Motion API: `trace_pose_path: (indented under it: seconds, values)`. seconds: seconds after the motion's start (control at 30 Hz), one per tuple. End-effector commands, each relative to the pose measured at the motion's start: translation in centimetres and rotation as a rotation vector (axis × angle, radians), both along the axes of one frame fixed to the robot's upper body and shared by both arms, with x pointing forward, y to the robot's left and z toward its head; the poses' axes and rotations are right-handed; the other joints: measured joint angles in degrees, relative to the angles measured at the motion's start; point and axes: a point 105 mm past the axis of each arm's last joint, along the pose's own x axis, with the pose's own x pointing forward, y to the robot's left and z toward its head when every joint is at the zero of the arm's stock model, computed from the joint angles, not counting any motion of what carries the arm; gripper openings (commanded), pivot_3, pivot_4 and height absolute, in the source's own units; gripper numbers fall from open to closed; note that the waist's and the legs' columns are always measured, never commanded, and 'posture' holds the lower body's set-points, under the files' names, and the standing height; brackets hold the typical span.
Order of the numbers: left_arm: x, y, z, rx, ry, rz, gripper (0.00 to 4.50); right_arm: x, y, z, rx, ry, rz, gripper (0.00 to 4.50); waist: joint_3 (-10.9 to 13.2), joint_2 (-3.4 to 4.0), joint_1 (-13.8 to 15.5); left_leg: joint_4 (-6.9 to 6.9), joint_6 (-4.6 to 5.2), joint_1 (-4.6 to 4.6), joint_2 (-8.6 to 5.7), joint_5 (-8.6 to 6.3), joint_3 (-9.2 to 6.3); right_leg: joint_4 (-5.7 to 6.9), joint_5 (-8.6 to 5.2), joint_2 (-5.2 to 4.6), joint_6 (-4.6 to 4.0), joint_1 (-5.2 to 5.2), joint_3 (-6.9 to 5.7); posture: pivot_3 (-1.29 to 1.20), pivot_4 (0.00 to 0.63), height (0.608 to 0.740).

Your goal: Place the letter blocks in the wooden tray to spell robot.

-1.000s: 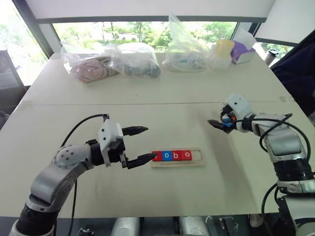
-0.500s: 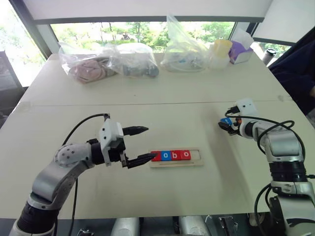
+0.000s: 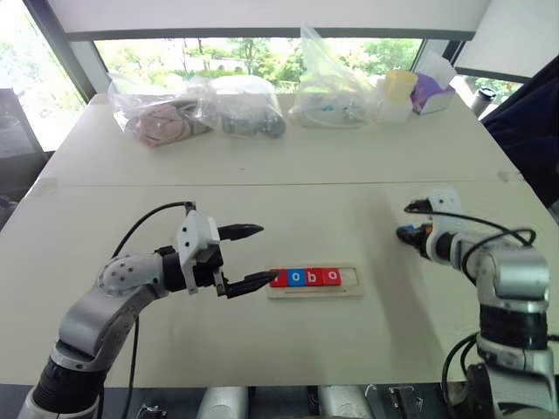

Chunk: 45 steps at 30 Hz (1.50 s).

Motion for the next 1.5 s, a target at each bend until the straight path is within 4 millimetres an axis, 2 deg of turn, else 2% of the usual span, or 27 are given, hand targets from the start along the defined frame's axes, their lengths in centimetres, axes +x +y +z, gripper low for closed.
trace_pose_path:
  seconds: [0.03,0.17,0.4,0.47,0.6,0.63,0.73,0.8,0.93,1.1,1.27,1.43,1.5]
  values:
    - [-0.2,-0.1,0.6,-0.007,-0.041,-0.011,4.5,-3.7,1.0,-1.2,0.024,0.02,-0.045,1.16,-0.04,0.0,0.01,0.0,0.0,0.0,0.0,0.0,0.0,0.0,-0.01,0.0,0.0,0.02,-0.05,0.0,0.15,0.74]
    - [0.0,-0.1,0.5,-0.008,-0.039,-0.02,4.5,-5.9,2.6,-1.8,0.07,-0.013,-0.058,1.16,-0.08,-0.02,-0.19,0.03,0.0,0.05,0.01,0.0,0.03,-0.01,-0.1,0.01,-0.15,0.06,-0.06,0.0,0.15,0.74]
    - [0.4,-0.2,0.5,-0.01,-0.044,-0.031,4.5,-6.2,3.9,-1.2,0.109,-0.053,-0.043,1.16,-0.09,-0.03,-0.38,0.1,-0.01,0.13,0.02,0.0,0.11,-0.02,-0.11,0.0,-0.18,0.09,0.03,0.0,0.15,0.74]
    - [0.5,-0.3,0.6,-0.013,-0.047,-0.03,4.5,-5.9,3.9,-1.0,0.102,-0.046,0.005,2.24,-0.09,-0.03,-0.44,0.05,0.0,0.13,0.02,0.0,0.11,-0.06,-0.12,0.0,-0.17,0.08,0.03,0.0,0.15,0.74]
    - [0.5,-0.4,0.6,-0.018,-0.052,-0.027,4.5,-4.8,4.0,1.8,0.021,-0.006,0.309,4.22,-0.02,0.06,-0.49,0.14,0.0,0.1,-0.02,0.0,0.27,-0.11,-0.11,-0.08,-0.17,0.08,0.12,0.0,0.15,0.74]
    - [0.5,-0.4,0.6,-0.018,-0.053,-0.026,4.5,-4.6,3.8,2.6,-0.023,-0.004,0.394,4.47,-0.02,0.04,-0.48,0.15,0.0,0.1,-0.03,0.01,0.28,-0.12,-0.11,-0.09,-0.17,0.09,0.14,0.0,0.15,0.74]
    - [0.6,-0.5,0.6,-0.021,-0.055,-0.022,4.5,-3.7,2.9,4.8,-0.184,-0.063,0.672,4.47,0.02,0.05,-0.2,0.08,0.01,0.06,-0.03,0.0,0.29,-0.18,-0.13,-0.05,-0.14,0.07,0.1,0.0,0.15,0.74]
    - [0.6,-0.5,0.7,-0.022,-0.056,-0.022,4.5,-3.3,2.2,5.2,-0.236,-0.084,0.805,4.47,0.01,-0.02,-0.14,0.05,0.02,-0.01,-0.03,-0.01,0.29,-0.21,-0.2,0.02,-0.03,0.08,-0.01,0.0,0.15,0.74]
    - [0.6,-0.4,0.8,-0.018,-0.06,-0.018,4.5,-3.1,-0.1,4.0,-0.272,-0.041,1.052,4.47,0.02,-0.02,-0.22,0.04,0.06,-0.01,-0.03,-0.03,0.34,-0.2,-0.14,0.02,0.17,0.07,0.01,0.0,0.15,0.74]
    - [0.3,-0.3,0.9,-0.015,-0.062,-0.015,4.5,-3.1,-1.3,2.4,-0.27,0.032,1.174,4.47,0.03,0.0,-0.36,0.16,0.06,0.05,0.0,-0.03,0.37,-0.12,-0.16,-0.02,-0.01,0.08,0.09,0.0,0.15,0.74]
    - [0.0,-0.2,0.9,-0.011,-0.059,-0.007,4.5,-2.7,-1.5,0.4,-0.249,0.058,1.213,4.47,0.03,0.0,-0.25,0.16,0.05,0.08,0.01,-0.03,0.3,-0.09,-0.15,-0.02,-0.01,0.08,0.09,0.0,0.15,0.74]
    - [-0.1,-0.1,1.0,-0.007,-0.057,0.0,4.5,-2.3,-1.3,-0.6,-0.229,0.061,1.227,4.47,0.03,0.01,-0.21,0.17,0.05,0.11,0.0,-0.03,0.25,-0.08,-0.13,-0.04,0.0,0.11,0.11,0.0,0.15,0.74]
    - [-0.1,0.0,1.0,-0.005,-0.057,0.002,4.5,-2.3,-1.2,-1.0,-0.23,0.068,1.24,3.95,0.03,0.01,-0.27,0.19,0.05,0.17,0.0,-0.03,0.25,-0.08,-0.14,-0.05,-0.06,0.16,0.11,0.0,0.15,0.74]
